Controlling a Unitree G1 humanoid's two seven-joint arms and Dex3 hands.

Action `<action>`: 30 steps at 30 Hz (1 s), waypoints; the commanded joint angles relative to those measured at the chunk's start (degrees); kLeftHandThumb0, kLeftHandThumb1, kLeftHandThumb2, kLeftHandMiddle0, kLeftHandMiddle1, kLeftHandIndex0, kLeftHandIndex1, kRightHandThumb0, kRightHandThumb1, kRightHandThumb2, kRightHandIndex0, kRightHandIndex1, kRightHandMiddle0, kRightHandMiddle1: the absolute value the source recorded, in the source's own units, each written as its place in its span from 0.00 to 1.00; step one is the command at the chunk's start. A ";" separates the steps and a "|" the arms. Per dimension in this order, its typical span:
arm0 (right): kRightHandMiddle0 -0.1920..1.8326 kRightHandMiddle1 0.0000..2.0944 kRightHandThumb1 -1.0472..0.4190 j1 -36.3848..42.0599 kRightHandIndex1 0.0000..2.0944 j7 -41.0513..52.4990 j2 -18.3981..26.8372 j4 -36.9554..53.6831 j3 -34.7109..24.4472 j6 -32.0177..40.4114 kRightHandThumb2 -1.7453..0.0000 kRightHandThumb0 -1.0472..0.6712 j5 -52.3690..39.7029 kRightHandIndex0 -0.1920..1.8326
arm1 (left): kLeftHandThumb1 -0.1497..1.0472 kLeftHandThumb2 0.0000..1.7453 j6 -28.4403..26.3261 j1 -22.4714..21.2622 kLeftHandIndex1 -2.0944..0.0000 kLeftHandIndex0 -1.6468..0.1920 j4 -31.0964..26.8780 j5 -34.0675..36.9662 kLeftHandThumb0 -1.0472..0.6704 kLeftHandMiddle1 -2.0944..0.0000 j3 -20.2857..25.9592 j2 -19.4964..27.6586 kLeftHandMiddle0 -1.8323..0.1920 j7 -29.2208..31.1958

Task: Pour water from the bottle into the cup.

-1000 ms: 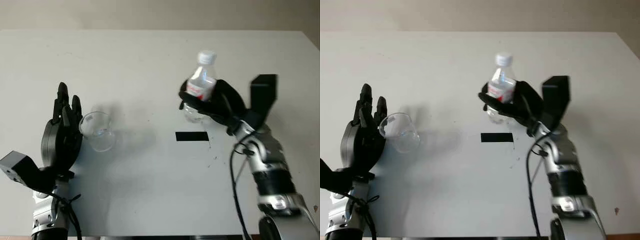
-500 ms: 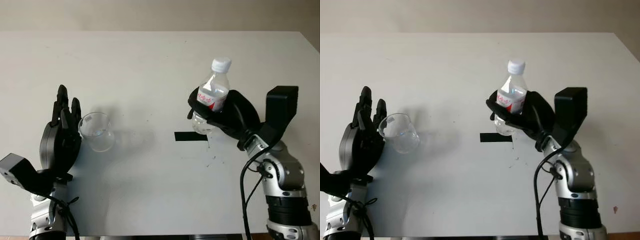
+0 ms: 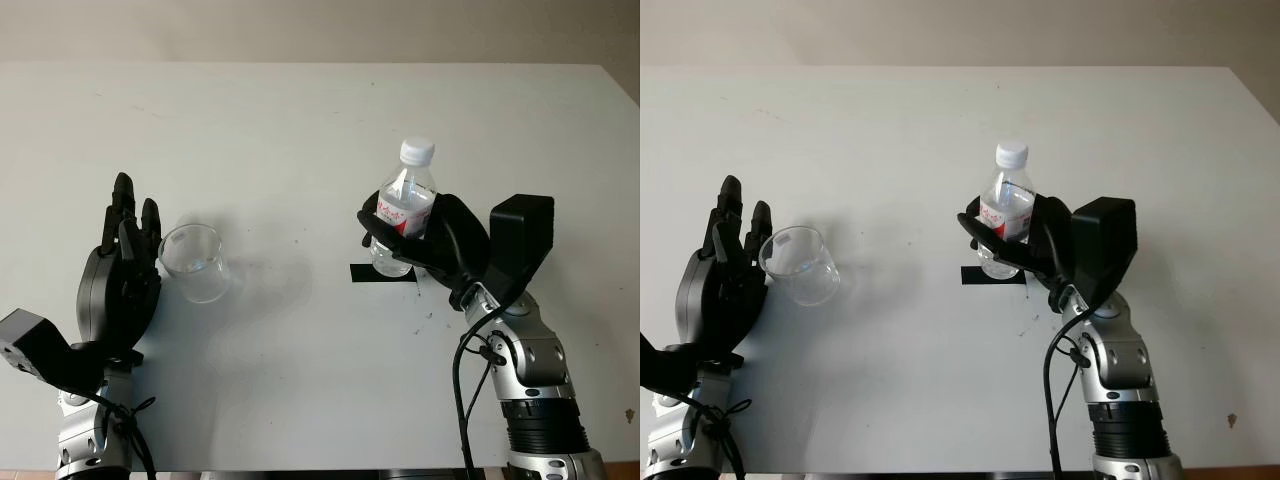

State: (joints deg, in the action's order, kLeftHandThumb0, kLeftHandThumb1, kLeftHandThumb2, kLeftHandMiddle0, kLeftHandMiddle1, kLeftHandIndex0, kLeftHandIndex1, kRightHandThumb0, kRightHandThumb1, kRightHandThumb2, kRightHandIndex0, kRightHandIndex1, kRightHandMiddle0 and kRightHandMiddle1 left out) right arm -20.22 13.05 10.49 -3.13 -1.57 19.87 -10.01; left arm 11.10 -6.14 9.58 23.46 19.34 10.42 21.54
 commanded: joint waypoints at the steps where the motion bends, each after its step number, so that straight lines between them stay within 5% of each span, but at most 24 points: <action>1: 0.56 1.00 0.00 0.15 1.00 -0.15 -0.86 -0.62 0.02 -2.01 0.71 0.40 0.33 0.75 | 1.00 0.38 -0.36 2.18 1.00 1.00 1.69 0.40 0.14 1.00 0.29 -0.32 1.00 0.29; 20: 0.52 1.00 0.00 3.34 1.00 0.99 -0.98 -1.83 -0.04 -3.50 0.75 0.39 0.45 0.71 | 1.00 0.38 0.83 1.00 1.00 1.00 3.12 0.52 0.15 1.00 0.61 0.84 1.00 0.95; 26: 0.26 1.00 0.00 4.87 0.99 2.65 -0.60 -2.10 0.04 -4.95 0.86 0.33 0.64 0.35 | 1.00 0.38 0.27 0.93 1.00 1.00 2.81 0.51 0.14 1.00 0.64 1.18 1.00 0.80; 30: 0.06 0.83 0.00 6.33 0.72 5.79 -0.63 -3.45 -0.94 -7.81 0.95 0.32 -1.25 0.14 | 1.00 0.37 0.14 0.81 1.00 1.00 2.73 0.37 0.14 1.00 0.64 1.23 1.00 0.56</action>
State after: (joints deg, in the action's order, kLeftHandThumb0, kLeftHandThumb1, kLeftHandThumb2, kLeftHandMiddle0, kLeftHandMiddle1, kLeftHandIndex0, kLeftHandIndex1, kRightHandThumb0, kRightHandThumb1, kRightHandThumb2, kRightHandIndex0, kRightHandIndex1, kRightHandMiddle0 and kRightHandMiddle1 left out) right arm -15.70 18.12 9.58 -5.36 -2.28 12.63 -10.90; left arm 11.70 -6.56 11.08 23.99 19.98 11.77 22.26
